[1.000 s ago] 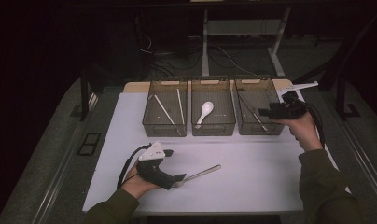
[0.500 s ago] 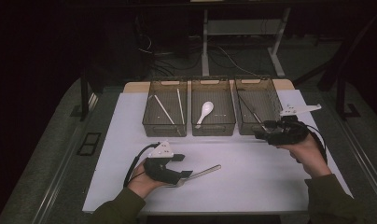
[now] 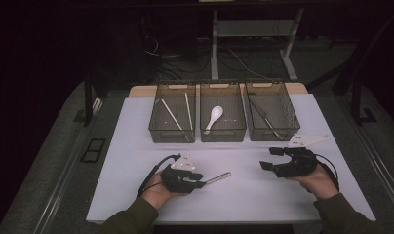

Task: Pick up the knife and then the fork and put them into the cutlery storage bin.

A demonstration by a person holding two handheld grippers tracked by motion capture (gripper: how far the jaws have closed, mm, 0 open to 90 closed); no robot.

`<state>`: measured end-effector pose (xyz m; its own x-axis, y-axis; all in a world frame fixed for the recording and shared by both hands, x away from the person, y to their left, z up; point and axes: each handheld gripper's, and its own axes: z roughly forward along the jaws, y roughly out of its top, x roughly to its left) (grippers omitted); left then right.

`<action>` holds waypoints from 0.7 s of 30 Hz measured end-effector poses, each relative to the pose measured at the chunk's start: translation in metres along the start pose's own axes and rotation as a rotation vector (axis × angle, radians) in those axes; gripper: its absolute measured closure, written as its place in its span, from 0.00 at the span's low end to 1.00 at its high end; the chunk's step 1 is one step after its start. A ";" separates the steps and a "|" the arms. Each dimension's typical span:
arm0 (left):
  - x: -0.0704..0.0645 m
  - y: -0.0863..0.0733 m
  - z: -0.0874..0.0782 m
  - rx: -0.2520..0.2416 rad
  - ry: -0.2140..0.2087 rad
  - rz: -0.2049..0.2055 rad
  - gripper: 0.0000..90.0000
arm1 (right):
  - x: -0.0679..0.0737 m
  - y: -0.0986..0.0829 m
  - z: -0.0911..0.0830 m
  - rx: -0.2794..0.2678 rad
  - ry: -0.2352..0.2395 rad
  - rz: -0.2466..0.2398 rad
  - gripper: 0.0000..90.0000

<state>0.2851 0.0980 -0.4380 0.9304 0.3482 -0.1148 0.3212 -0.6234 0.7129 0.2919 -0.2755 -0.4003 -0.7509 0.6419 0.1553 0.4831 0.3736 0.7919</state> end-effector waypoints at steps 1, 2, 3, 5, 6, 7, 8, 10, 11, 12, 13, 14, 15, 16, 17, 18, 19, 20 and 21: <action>0.000 -0.001 0.001 0.001 -0.003 0.000 0.78 | 0.001 -0.001 0.001 0.002 0.000 -0.001 0.35; 0.000 -0.001 0.001 0.003 -0.001 -0.002 0.80 | 0.002 -0.003 0.001 0.002 0.001 -0.001 0.35; 0.000 -0.002 0.002 0.007 0.005 0.001 0.81 | 0.003 -0.004 0.001 0.004 0.003 -0.001 0.35; 0.001 -0.003 0.002 0.012 -0.003 -0.006 0.83 | 0.004 -0.005 0.003 0.009 -0.001 -0.010 0.35; 0.001 -0.003 0.004 0.013 0.001 -0.008 0.85 | 0.004 -0.006 0.003 0.008 -0.003 -0.013 0.35; 0.001 -0.004 0.005 0.020 0.004 -0.004 0.85 | 0.004 -0.006 0.003 0.008 -0.001 -0.013 0.35; 0.002 -0.004 0.005 0.036 0.007 0.009 0.86 | 0.005 -0.006 0.004 0.006 0.001 -0.011 0.35; 0.000 -0.005 0.007 0.029 0.015 0.008 0.87 | 0.005 -0.005 0.003 0.007 0.003 -0.014 0.35; 0.000 -0.005 0.007 0.039 0.013 0.023 0.88 | 0.005 -0.005 0.003 0.007 0.003 -0.015 0.35; -0.001 -0.005 0.008 0.024 0.019 0.019 0.89 | 0.005 -0.005 0.003 0.006 0.002 -0.017 0.35; -0.002 -0.005 0.008 0.031 0.019 0.036 0.92 | 0.005 -0.005 0.003 0.005 -0.001 -0.016 0.35; -0.002 -0.004 0.008 0.030 0.021 0.038 0.93 | 0.005 -0.006 0.003 0.002 0.001 -0.015 0.35; -0.002 -0.004 0.008 0.030 0.019 0.042 0.93 | 0.005 -0.006 0.003 0.001 0.002 -0.016 0.35; -0.001 -0.004 0.008 0.030 0.012 0.043 0.93 | 0.005 -0.005 0.003 0.002 0.003 -0.018 0.35; 0.001 -0.004 0.007 0.043 0.003 0.055 0.94 | 0.005 -0.005 0.003 0.005 0.004 -0.021 0.35; 0.001 -0.004 0.008 0.033 -0.002 0.046 0.94 | 0.005 -0.005 0.004 0.009 0.011 -0.025 0.35; 0.001 -0.004 0.008 0.035 -0.007 0.046 0.94 | 0.005 -0.005 0.004 0.015 0.022 -0.026 0.35; 0.002 -0.003 0.007 0.036 -0.013 0.041 0.94 | 0.005 -0.005 0.004 0.022 0.020 -0.025 0.34; 0.002 -0.003 0.006 0.035 -0.020 0.044 0.94 | 0.004 -0.005 0.005 0.026 0.040 -0.026 0.33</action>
<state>0.2874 0.0963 -0.4442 0.9471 0.3060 -0.0973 0.2851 -0.6621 0.6930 0.2885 -0.2715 -0.4060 -0.7808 0.6042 0.1589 0.4741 0.4074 0.7806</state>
